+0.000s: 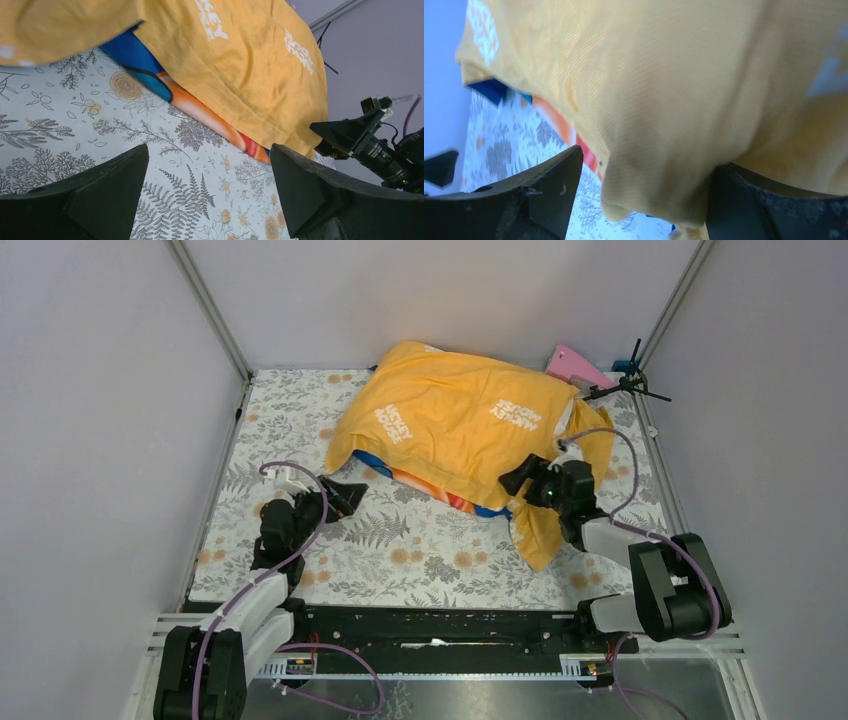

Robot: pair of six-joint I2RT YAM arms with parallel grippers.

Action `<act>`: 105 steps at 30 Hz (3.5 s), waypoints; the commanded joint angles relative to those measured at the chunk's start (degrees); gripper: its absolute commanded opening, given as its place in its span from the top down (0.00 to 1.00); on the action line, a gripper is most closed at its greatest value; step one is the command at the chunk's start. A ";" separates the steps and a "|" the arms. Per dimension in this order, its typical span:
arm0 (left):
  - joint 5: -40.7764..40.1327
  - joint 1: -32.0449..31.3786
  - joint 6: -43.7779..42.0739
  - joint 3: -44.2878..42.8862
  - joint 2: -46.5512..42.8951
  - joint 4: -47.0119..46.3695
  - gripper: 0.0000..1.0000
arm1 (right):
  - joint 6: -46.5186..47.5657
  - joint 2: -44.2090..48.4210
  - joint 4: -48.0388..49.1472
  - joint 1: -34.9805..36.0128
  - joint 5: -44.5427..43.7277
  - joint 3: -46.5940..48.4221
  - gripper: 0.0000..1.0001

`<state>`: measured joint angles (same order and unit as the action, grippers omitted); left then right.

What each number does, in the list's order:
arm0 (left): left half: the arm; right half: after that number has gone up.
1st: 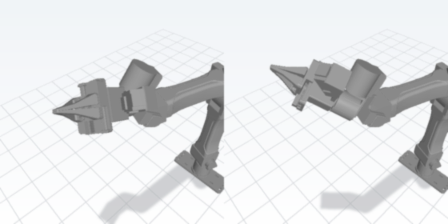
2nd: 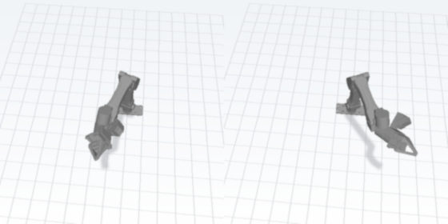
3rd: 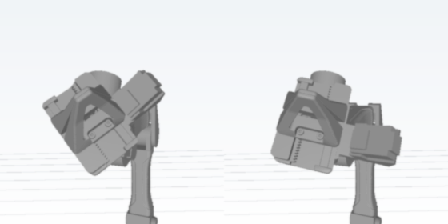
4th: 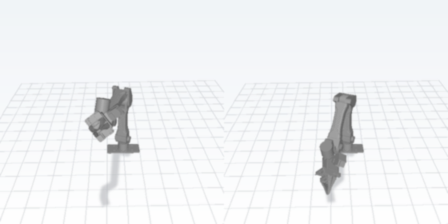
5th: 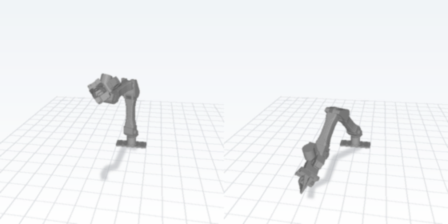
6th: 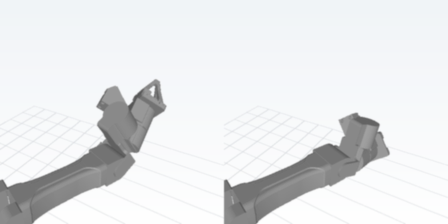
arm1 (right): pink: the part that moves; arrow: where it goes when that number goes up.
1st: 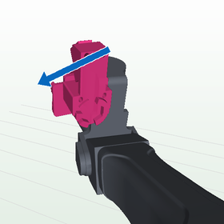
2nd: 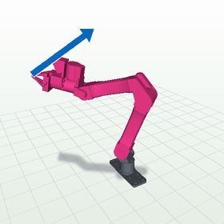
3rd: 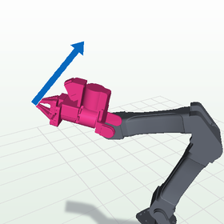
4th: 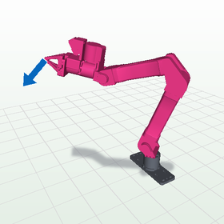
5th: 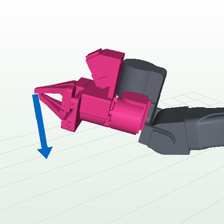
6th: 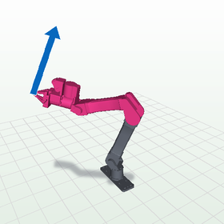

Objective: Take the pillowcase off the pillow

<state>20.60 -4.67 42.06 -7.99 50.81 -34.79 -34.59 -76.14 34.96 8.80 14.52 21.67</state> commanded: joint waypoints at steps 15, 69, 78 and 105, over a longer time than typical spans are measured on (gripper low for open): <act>1.00 -0.16 0.19 -0.05 2.80 -5.94 0.02 | 8.95 6.82 -5.47 13.44 -21.43 3.60 0.00; -56.90 -0.43 20.96 -16.03 -1.97 24.70 0.96 | 3.43 9.06 -2.60 13.44 -26.51 0.30 0.00; -32.22 -0.43 14.11 -29.55 20.39 21.29 0.01 | 3.93 9.72 -3.00 13.45 -27.15 0.30 0.00; -41.93 -0.34 17.03 -27.53 22.73 7.18 1.00 | 4.80 10.51 -3.50 13.44 -27.97 0.19 0.01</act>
<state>-6.61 -5.32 59.81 -39.75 87.00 -26.68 -30.57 -67.11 30.46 22.22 -11.46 20.71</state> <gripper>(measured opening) 0.010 0.993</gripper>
